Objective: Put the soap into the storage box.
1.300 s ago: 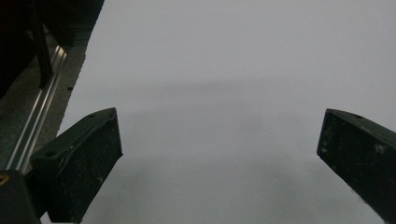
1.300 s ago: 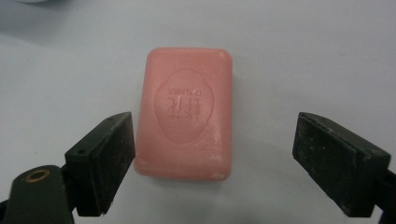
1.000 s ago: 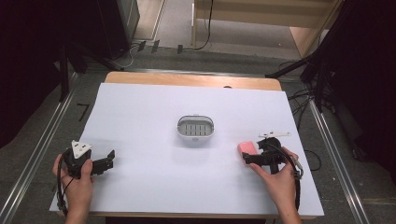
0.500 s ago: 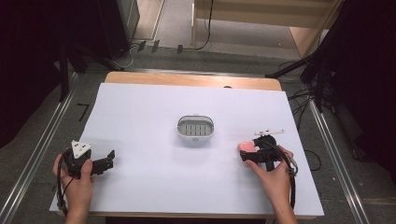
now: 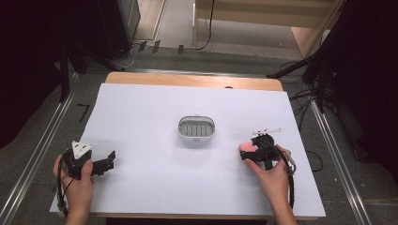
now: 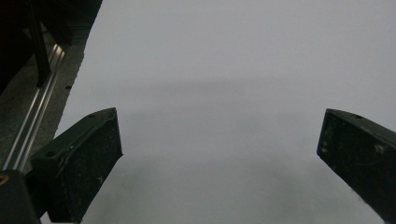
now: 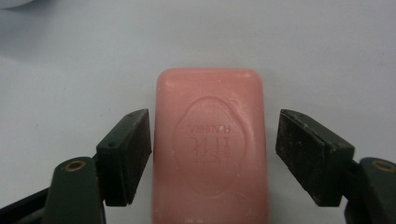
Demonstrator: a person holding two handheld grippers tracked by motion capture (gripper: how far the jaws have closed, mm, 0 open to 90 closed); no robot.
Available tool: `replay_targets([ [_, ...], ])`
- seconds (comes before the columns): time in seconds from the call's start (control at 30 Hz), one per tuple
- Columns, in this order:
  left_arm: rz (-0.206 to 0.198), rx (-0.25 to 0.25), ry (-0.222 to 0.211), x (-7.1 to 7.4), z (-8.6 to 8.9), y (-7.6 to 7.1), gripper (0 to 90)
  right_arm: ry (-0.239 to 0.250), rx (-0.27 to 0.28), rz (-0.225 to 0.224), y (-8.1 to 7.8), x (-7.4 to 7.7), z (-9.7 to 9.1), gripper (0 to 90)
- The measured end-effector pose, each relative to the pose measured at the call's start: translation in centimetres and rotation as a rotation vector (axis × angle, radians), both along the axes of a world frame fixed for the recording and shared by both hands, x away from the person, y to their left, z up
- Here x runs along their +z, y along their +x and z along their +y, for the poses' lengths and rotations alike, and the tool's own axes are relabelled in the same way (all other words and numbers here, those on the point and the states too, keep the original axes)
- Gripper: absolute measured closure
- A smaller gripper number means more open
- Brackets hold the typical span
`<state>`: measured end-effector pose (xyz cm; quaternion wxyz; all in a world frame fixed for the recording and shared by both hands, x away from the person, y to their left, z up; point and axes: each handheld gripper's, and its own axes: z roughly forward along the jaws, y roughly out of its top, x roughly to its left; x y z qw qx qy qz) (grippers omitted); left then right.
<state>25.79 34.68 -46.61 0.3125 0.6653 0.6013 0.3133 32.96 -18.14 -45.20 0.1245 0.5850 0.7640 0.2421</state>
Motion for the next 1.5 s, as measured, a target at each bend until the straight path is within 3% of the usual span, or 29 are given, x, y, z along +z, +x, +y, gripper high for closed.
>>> replay_targets([
  [0.73,0.001,0.000,0.002,0.00,-0.01,0.00,0.1,-0.013,0.003,0.050,0.21,-0.25,0.17,34.1],
  [1.5,0.002,-0.002,0.002,0.01,0.00,0.00,0.1,-0.017,0.015,0.060,0.25,-0.32,0.27,38.1],
])
